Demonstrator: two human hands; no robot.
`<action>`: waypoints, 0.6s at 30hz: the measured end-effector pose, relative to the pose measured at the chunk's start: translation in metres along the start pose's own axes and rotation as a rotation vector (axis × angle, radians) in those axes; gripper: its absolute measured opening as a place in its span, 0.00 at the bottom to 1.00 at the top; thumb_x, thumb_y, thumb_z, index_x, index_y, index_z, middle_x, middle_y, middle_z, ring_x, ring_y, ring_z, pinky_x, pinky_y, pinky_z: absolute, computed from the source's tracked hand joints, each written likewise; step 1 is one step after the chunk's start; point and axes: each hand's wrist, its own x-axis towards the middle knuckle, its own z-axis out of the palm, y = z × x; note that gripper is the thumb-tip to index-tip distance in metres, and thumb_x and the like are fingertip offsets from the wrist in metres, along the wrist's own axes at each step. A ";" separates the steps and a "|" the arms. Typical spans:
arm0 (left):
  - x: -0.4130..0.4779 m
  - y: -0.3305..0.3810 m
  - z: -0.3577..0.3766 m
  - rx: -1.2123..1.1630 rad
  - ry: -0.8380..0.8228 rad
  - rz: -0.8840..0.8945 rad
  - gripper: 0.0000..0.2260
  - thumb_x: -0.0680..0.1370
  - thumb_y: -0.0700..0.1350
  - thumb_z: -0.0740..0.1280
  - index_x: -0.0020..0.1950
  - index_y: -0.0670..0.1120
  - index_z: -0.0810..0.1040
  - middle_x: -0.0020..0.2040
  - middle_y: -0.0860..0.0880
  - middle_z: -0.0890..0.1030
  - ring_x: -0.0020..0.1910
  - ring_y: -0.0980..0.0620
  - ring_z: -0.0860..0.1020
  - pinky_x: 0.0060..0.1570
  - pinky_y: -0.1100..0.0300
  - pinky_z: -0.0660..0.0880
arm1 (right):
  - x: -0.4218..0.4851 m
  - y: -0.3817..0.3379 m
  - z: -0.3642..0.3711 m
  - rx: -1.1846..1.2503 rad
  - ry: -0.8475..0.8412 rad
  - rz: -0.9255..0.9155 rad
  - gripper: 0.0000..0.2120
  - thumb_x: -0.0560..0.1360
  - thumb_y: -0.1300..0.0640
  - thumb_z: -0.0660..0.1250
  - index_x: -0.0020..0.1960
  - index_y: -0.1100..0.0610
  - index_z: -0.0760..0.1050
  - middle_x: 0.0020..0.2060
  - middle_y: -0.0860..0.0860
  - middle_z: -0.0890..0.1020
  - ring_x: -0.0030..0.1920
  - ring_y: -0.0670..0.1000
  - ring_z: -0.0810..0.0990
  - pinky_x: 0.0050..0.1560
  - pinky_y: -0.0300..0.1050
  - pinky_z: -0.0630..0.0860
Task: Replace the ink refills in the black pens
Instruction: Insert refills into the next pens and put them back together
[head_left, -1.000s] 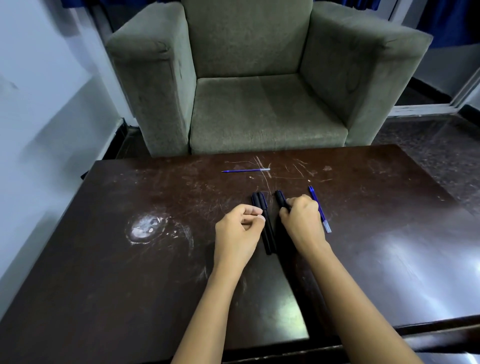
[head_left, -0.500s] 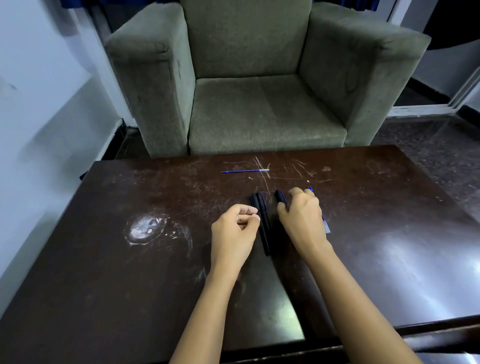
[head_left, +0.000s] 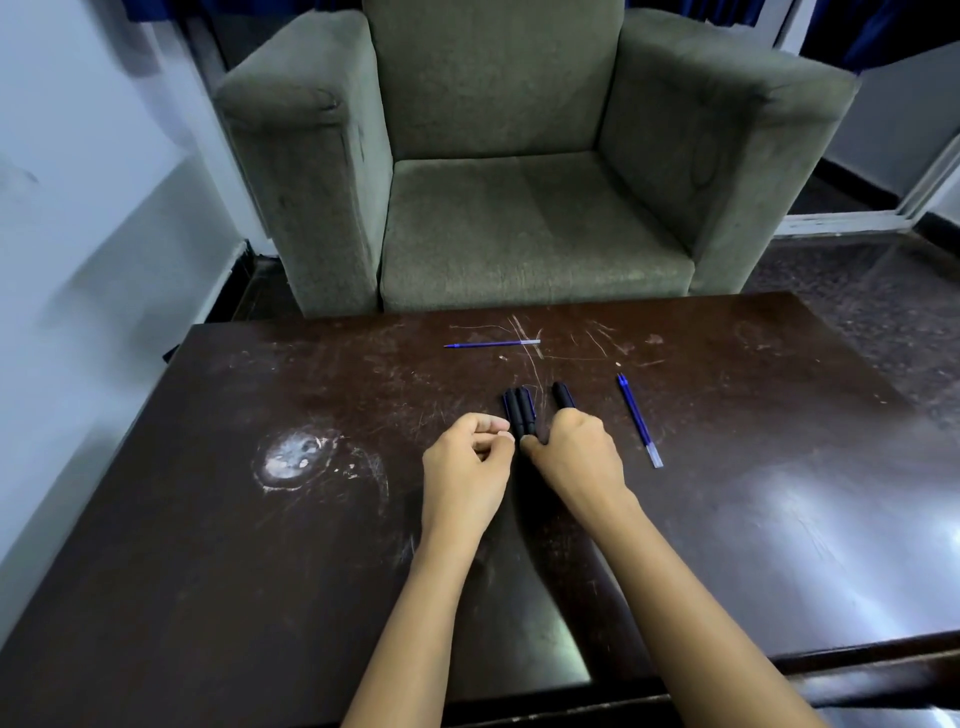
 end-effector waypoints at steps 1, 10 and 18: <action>0.000 0.000 0.001 0.006 -0.008 -0.008 0.04 0.76 0.44 0.67 0.48 0.52 0.81 0.41 0.56 0.82 0.40 0.57 0.81 0.43 0.62 0.78 | 0.000 0.000 -0.001 -0.002 -0.003 0.001 0.12 0.76 0.52 0.66 0.42 0.59 0.67 0.40 0.53 0.74 0.40 0.56 0.75 0.40 0.45 0.71; 0.002 -0.002 0.003 -0.021 -0.050 -0.083 0.10 0.80 0.46 0.60 0.51 0.50 0.81 0.46 0.53 0.83 0.43 0.58 0.82 0.48 0.55 0.81 | 0.002 0.000 -0.004 0.171 0.029 -0.004 0.16 0.75 0.53 0.65 0.31 0.56 0.66 0.29 0.49 0.72 0.28 0.47 0.70 0.27 0.41 0.64; 0.000 0.004 0.001 -0.170 -0.147 -0.099 0.09 0.82 0.45 0.59 0.56 0.51 0.78 0.50 0.49 0.83 0.43 0.55 0.83 0.39 0.62 0.80 | 0.007 0.004 -0.018 0.664 -0.293 -0.069 0.12 0.77 0.52 0.65 0.42 0.60 0.81 0.33 0.54 0.81 0.29 0.47 0.74 0.23 0.33 0.67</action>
